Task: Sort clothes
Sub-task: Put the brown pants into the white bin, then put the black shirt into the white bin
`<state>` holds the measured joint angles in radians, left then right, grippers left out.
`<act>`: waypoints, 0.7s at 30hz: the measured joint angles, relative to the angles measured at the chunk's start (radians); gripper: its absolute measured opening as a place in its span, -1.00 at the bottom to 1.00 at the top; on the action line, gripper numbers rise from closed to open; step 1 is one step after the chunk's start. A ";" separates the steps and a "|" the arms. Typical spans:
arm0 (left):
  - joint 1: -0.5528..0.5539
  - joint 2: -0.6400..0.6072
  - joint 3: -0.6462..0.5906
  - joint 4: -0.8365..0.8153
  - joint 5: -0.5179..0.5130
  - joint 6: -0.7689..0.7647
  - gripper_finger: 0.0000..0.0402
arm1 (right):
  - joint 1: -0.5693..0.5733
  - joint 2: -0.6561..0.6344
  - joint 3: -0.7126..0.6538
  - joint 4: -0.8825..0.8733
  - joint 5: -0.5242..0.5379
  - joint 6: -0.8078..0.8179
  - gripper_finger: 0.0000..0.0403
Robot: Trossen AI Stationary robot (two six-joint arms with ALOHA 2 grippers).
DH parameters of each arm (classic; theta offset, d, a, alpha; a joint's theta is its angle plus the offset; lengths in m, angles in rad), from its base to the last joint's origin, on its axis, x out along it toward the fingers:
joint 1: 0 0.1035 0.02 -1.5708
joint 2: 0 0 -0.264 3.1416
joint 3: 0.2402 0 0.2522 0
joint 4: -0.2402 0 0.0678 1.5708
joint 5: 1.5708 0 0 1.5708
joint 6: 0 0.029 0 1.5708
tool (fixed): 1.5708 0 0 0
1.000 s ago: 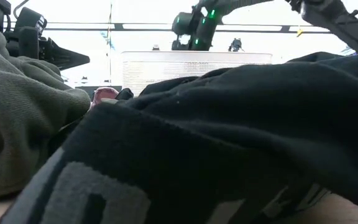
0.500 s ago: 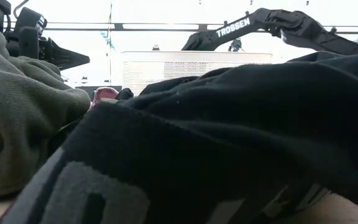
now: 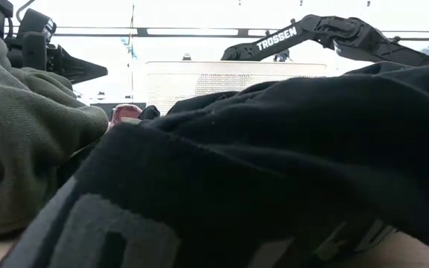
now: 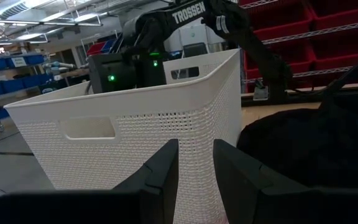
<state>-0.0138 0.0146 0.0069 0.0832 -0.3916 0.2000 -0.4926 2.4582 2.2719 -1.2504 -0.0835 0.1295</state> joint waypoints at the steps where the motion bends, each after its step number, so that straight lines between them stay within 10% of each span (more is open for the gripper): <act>1: 0.000 0.000 0.000 0.000 0.000 0.000 -0.48 | -0.001 -0.006 0.000 -0.009 -0.006 -0.004 -0.43; 21: 0.000 0.000 0.000 0.000 0.000 0.000 -0.48 | 0.017 -0.439 0.000 0.033 0.011 0.097 0.37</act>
<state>-0.0139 0.0143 0.0067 0.0834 -0.3919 0.2001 -0.4754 2.0190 2.2719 -1.2172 -0.0722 0.2267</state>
